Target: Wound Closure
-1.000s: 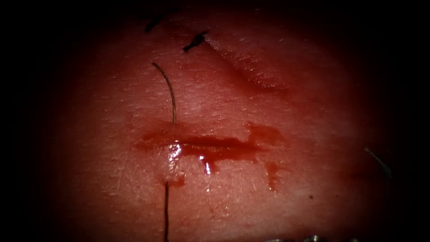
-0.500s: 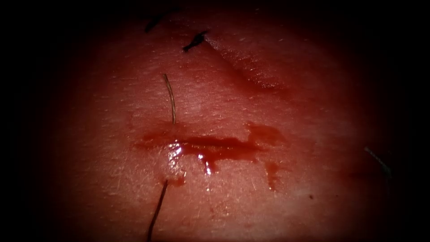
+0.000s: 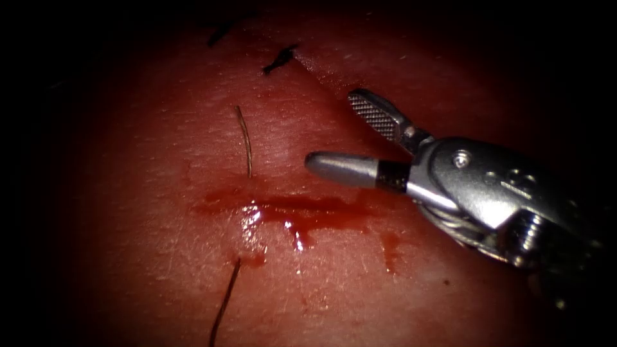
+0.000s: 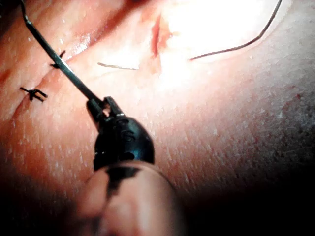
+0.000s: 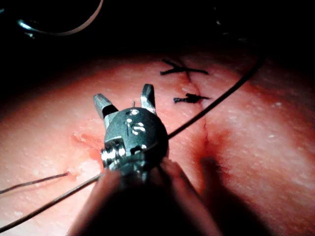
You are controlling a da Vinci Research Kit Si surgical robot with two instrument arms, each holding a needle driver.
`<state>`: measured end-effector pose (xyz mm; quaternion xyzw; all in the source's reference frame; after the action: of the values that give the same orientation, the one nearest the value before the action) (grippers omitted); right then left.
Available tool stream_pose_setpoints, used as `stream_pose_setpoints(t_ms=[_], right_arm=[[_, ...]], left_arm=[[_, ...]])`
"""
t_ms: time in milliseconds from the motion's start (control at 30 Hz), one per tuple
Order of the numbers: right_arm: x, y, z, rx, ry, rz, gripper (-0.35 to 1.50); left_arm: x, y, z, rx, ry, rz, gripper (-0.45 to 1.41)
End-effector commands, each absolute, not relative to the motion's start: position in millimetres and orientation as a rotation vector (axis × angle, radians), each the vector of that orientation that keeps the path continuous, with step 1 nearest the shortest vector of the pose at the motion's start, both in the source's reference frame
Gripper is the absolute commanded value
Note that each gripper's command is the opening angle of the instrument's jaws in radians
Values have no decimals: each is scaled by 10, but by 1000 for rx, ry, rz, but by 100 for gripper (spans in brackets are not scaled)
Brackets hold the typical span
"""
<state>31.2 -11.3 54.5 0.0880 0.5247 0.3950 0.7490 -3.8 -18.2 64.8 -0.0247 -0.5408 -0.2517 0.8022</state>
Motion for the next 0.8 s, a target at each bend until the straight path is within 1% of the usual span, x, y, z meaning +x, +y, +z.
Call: stream_pose_setpoints(t_ms=[33,67,100,167,233,267,333,433,567,600,667,700,733,800], right_arm=[[328,-102,559,214,1137,891,98],[337,-99,572,299,1134,921,62],[343,-98,580,337,1125,941,59],[359,-98,602,387,1069,983,68],[369,-100,616,420,1046,1000,71],[375,-102,625,456,1033,1013,81],[384,-105,637,517,1033,1024,91],[401,-114,661,561,1037,1028,93],[411,-119,675,565,1023,1004,86],[411,-119,677,560,1019,1004,78],[409,-121,678,558,1018,1001,36],[406,-122,677,552,1016,1004,-6],[403,-123,676,547,1012,1007,-35],[396,-121,671,530,1003,1021,-35]], left_arm=[[-44,-183,652,-53,-1160,-539,-45],[-44,-183,652,-53,-1160,-539,-45],[-44,-183,652,-53,-1160,-539,-45],[-44,-183,653,-53,-1160,-539,-45],[-44,-183,653,-50,-1161,-544,-45],[-44,-183,653,-48,-1159,-542,-45],[-44,-183,653,-48,-1159,-542,-45],[-44,-183,653,-46,-1161,-540,-45],[-43,-183,653,-46,-1161,-540,-45],[-43,-183,653,-46,-1162,-540,-45],[-43,-183,653,-46,-1162,-540,-45],[-43,-183,653,-46,-1162,-540,-45],[-43,-183,653,-46,-1162,-539,-45],[-42,-183,654,-45,-1162,-539,-45]])
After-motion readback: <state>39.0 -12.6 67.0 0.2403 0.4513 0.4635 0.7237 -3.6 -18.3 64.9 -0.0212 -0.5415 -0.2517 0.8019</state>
